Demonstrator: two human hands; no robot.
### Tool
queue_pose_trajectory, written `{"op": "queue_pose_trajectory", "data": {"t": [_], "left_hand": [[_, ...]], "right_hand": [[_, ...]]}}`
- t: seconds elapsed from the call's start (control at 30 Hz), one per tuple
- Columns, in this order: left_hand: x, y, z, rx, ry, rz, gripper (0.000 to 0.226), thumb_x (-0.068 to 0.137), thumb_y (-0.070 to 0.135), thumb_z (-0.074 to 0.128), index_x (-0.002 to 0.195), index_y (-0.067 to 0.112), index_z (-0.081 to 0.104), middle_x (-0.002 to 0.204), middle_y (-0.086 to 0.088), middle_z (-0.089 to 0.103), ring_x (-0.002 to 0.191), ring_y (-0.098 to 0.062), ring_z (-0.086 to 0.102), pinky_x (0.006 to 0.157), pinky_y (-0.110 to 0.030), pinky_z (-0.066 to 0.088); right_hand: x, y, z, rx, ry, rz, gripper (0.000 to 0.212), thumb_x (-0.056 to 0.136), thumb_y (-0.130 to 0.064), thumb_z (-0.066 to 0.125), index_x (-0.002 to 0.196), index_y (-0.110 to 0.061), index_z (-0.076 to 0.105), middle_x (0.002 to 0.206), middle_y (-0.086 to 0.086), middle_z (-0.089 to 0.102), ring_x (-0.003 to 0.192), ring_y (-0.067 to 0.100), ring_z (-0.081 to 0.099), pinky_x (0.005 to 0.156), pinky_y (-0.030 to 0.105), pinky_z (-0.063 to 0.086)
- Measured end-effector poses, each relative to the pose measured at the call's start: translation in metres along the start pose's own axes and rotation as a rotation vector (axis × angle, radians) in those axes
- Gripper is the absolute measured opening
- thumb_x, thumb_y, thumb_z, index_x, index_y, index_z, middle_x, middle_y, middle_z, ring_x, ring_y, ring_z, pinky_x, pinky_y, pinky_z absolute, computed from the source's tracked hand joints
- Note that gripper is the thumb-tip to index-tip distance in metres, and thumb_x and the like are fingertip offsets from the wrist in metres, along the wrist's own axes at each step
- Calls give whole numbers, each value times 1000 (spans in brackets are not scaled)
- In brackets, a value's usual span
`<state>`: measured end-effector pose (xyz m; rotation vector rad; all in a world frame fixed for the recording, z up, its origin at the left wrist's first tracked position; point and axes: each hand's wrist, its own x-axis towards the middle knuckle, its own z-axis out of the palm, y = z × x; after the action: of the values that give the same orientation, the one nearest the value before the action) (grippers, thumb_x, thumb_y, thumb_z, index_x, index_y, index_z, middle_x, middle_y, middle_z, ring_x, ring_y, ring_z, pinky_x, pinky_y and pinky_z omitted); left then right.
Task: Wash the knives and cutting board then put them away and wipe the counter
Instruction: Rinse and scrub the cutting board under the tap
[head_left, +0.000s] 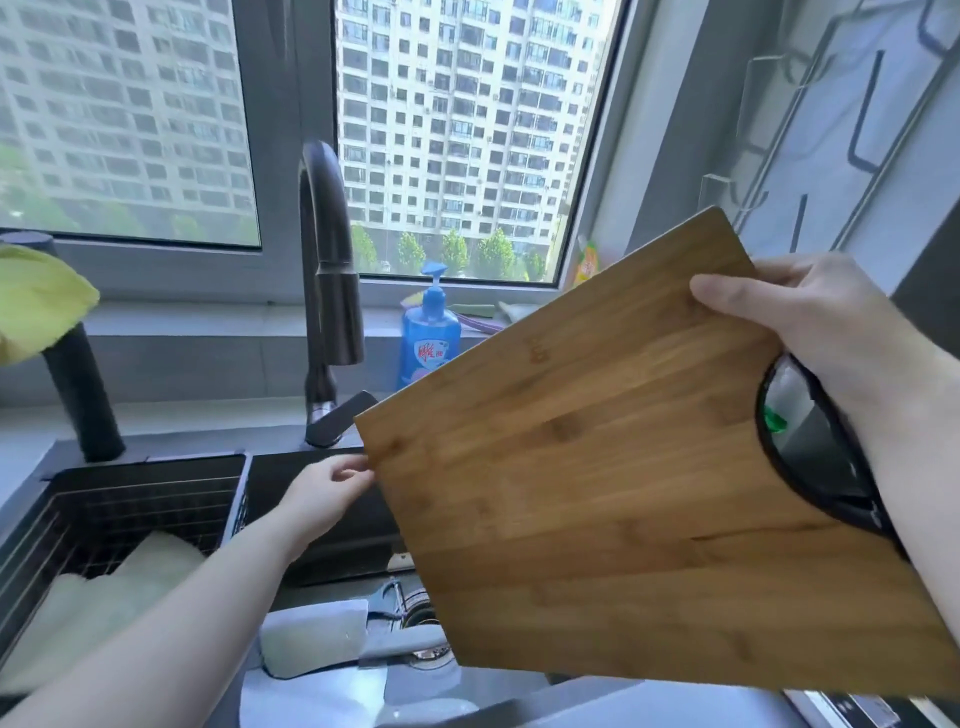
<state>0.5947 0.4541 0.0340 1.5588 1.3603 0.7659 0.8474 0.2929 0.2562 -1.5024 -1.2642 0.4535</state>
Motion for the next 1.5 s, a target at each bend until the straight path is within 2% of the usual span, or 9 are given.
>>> {"op": "queue_pose_trajectory", "data": {"t": [0.1,0.27,0.53,0.63,0.7,0.8,1.03,1.2,1.5], "left_hand": [[3,-25,-10,295,66,39,30,90,17,54,119,11,60,125,-5,60,116,-20,53,96,-27,37],[8,-67,-22,713,111,136,39,93,28,49,131,21,50,142,4,43,133,-13,35,107,-25,26],[11,-115,-14,952,-25,69,49,95,38,40,142,28,30,153,5,18,143,-13,10,115,-28,10],[11,-128,-19,923,18,128,48,87,28,60,133,19,48,145,-4,38,138,-21,29,113,-36,22],[14,-137,-23,892,93,259,51,51,14,89,99,10,72,110,-13,67,108,-32,62,89,-47,48],[14,-145,-29,971,160,295,57,25,15,94,79,9,75,87,-10,73,82,-30,71,66,-46,55],[16,-158,-30,938,315,334,47,37,7,91,81,7,74,87,-10,73,83,-28,71,69,-43,55],[17,-159,-30,940,364,353,29,54,11,64,81,6,74,87,-11,73,83,-29,71,69,-44,55],[17,-163,-25,1033,448,322,53,34,11,91,84,4,74,98,-19,70,96,-36,67,93,-39,26]], "right_hand": [[18,4,16,-32,4,22,7,77,-21,70,72,-16,70,65,-8,73,54,5,67,52,15,55],[54,27,38,-59,52,142,9,74,-21,73,69,-14,70,55,-7,70,49,7,64,58,27,58],[91,50,82,-7,-54,302,10,80,-19,68,74,-11,66,49,-4,67,40,6,62,42,19,53],[101,64,99,9,-85,345,13,81,-21,67,73,-11,67,54,-3,69,46,9,65,53,26,58],[105,72,111,22,-106,380,13,81,-23,68,76,-11,67,54,-2,70,47,11,66,55,30,58],[107,83,132,49,-138,408,13,82,-21,66,77,-9,67,50,-2,68,43,10,64,49,26,56],[108,111,173,159,-216,495,14,85,-14,62,75,-4,64,49,0,67,43,10,64,46,21,55],[106,133,194,175,-234,538,16,85,-14,62,72,-4,64,47,-1,66,41,8,62,43,18,53],[87,179,235,208,-319,655,14,85,-15,63,74,-6,64,65,7,69,55,16,66,56,25,56]]}}
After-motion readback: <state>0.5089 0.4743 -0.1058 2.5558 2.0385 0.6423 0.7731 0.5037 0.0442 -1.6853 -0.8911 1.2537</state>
